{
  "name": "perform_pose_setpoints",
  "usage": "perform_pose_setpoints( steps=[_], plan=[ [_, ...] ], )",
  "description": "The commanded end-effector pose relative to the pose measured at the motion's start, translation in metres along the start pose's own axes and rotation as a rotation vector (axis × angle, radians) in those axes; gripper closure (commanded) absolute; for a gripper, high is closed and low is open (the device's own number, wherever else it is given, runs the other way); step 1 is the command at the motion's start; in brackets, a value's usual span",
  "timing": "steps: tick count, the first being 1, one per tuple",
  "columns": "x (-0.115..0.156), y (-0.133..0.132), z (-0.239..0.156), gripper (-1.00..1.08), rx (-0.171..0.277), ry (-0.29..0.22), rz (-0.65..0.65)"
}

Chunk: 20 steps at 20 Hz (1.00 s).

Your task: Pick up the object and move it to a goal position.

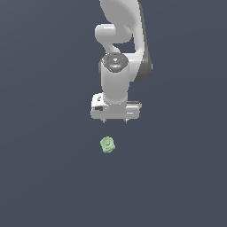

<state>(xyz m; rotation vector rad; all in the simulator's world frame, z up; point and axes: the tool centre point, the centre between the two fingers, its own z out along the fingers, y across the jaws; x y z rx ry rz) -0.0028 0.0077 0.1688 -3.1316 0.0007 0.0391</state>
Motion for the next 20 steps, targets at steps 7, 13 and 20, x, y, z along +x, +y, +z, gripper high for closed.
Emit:
perform_pose_setpoints(
  steps=[7, 13, 20],
  plan=[
    [-0.004, -0.015, -0.002, -0.92, -0.009, -0.010, -0.035],
    [-0.007, -0.024, -0.002, -0.92, -0.015, -0.015, -0.057],
    [-0.004, -0.021, 0.001, -0.92, -0.015, -0.014, -0.071]
  ],
)
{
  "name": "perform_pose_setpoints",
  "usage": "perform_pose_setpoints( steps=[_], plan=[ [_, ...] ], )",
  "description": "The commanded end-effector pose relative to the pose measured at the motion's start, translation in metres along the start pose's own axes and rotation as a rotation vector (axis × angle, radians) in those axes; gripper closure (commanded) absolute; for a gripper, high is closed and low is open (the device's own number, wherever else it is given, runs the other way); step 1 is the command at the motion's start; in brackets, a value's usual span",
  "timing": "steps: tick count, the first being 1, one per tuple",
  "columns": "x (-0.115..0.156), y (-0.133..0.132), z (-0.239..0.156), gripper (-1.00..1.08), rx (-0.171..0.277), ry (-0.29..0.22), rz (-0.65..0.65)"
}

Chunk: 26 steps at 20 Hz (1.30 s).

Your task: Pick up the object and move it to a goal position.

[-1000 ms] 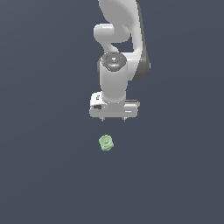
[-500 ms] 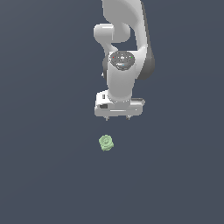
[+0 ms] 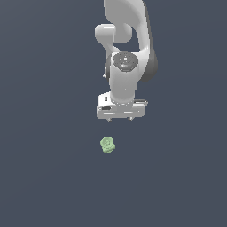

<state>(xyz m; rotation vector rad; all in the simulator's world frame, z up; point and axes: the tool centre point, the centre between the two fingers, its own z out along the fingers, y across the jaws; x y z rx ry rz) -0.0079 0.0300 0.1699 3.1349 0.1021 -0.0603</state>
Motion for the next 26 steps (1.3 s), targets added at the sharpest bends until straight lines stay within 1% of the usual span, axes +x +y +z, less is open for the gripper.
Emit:
perform_pose_setpoints(
  steps=[1, 8, 18, 26],
  plan=[
    [0.003, 0.002, 0.003, -0.92, 0.000, 0.001, -0.012],
    [0.018, 0.015, 0.017, -0.92, -0.001, 0.009, -0.085],
    [0.049, 0.046, 0.055, -0.92, -0.003, 0.028, -0.254],
    [0.061, 0.062, 0.074, -0.92, -0.003, 0.037, -0.331]
  ],
)
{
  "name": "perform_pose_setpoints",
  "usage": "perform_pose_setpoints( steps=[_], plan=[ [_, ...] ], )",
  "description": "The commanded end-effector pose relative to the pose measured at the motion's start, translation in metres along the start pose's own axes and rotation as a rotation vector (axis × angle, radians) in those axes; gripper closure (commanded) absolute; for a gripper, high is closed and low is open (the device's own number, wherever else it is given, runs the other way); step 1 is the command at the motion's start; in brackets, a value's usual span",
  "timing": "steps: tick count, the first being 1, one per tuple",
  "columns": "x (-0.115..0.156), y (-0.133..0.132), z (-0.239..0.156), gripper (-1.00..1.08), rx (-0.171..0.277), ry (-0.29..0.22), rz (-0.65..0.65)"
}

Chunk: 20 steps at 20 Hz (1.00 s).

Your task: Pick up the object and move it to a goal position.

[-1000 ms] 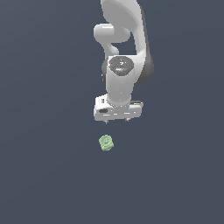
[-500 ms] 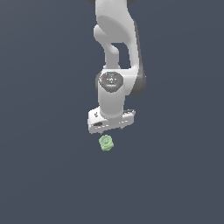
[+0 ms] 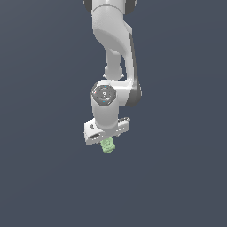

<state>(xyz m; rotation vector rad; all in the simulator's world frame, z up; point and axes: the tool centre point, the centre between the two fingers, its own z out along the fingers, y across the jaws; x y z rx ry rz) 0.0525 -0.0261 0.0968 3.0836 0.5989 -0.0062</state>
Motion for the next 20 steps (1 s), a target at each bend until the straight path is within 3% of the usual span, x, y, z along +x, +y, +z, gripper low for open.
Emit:
perform_pose_setpoints(
  steps=[1, 10, 20],
  plan=[
    [0.002, 0.004, 0.004, -0.92, 0.000, 0.003, -0.017],
    [0.002, 0.005, 0.012, -0.92, 0.000, 0.003, -0.023],
    [0.001, 0.005, 0.055, -0.92, 0.000, 0.004, -0.026]
  ],
)
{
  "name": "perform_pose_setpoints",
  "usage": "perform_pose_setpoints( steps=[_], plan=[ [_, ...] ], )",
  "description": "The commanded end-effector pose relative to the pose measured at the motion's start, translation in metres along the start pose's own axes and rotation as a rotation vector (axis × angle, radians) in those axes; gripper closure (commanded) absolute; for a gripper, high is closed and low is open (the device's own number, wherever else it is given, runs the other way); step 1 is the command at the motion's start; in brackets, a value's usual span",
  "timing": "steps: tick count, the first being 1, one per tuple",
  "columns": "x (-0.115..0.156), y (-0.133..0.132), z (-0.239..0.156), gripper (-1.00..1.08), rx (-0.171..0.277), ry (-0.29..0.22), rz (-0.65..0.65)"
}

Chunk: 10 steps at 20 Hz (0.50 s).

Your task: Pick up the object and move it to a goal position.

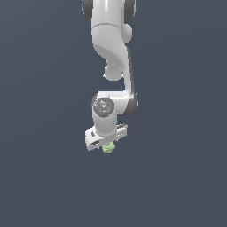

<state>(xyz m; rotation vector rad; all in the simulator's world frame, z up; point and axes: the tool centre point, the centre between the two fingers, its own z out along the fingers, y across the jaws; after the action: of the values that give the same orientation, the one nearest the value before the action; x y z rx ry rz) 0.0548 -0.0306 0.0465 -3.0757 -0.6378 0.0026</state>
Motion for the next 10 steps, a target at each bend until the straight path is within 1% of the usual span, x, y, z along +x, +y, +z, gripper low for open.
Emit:
perform_pose_setpoints(
  steps=[1, 4, 5, 10],
  plan=[
    [0.0007, 0.0004, 0.0056, -0.92, -0.001, 0.001, 0.000],
    [0.0016, 0.0009, 0.0058, -0.92, -0.001, 0.001, 0.000],
    [0.0016, 0.0009, 0.0058, 1.08, -0.001, 0.001, 0.000],
    [0.0016, 0.0009, 0.0058, 1.08, -0.001, 0.001, 0.000]
  ],
)
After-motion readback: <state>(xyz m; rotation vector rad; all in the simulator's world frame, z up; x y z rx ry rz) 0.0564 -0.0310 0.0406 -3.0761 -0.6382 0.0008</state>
